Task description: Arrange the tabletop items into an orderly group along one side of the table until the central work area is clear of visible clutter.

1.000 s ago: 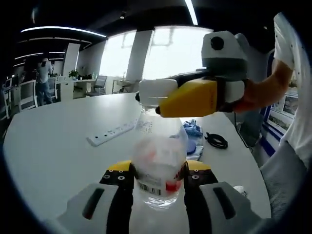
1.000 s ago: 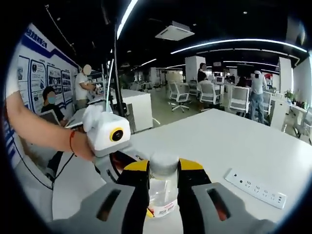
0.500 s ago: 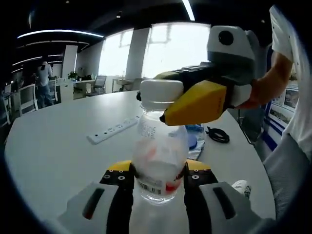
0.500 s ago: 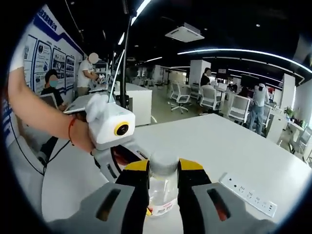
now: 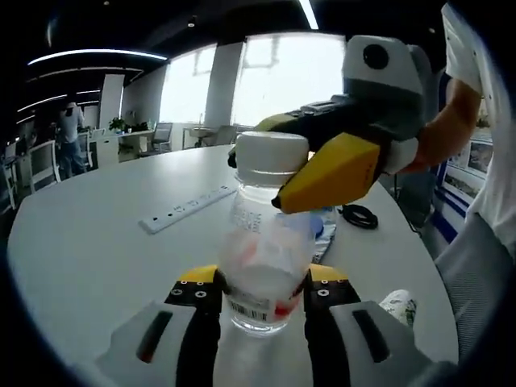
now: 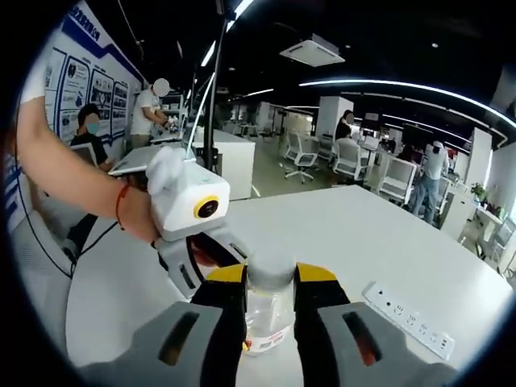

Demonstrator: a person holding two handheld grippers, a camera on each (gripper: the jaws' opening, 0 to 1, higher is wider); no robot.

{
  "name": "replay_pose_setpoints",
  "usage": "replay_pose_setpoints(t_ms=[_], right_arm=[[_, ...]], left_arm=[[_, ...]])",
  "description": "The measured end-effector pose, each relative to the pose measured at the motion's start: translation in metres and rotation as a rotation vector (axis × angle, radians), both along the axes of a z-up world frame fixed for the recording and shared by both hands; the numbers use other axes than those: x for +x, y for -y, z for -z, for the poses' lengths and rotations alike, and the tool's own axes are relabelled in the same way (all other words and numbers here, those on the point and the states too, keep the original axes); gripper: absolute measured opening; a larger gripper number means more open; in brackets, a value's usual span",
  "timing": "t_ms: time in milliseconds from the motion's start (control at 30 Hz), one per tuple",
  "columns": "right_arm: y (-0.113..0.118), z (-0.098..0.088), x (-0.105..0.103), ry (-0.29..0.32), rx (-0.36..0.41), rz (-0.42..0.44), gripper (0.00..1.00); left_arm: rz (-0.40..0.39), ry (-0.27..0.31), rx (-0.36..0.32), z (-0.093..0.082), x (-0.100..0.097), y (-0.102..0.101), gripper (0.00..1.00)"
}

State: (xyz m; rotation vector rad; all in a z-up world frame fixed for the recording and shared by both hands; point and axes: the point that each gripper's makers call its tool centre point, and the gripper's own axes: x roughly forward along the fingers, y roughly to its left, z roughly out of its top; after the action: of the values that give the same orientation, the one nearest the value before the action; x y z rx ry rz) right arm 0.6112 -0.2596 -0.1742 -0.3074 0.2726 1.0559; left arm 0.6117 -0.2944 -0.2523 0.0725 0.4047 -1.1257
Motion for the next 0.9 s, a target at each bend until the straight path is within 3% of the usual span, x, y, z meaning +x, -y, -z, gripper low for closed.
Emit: replay_pose_setpoints(t_ms=[900], right_arm=[[0.013,0.005,-0.01,0.025,-0.055,0.012,0.21]], left_arm=[[0.019,0.006,0.035,0.004,-0.006,0.006,0.4]])
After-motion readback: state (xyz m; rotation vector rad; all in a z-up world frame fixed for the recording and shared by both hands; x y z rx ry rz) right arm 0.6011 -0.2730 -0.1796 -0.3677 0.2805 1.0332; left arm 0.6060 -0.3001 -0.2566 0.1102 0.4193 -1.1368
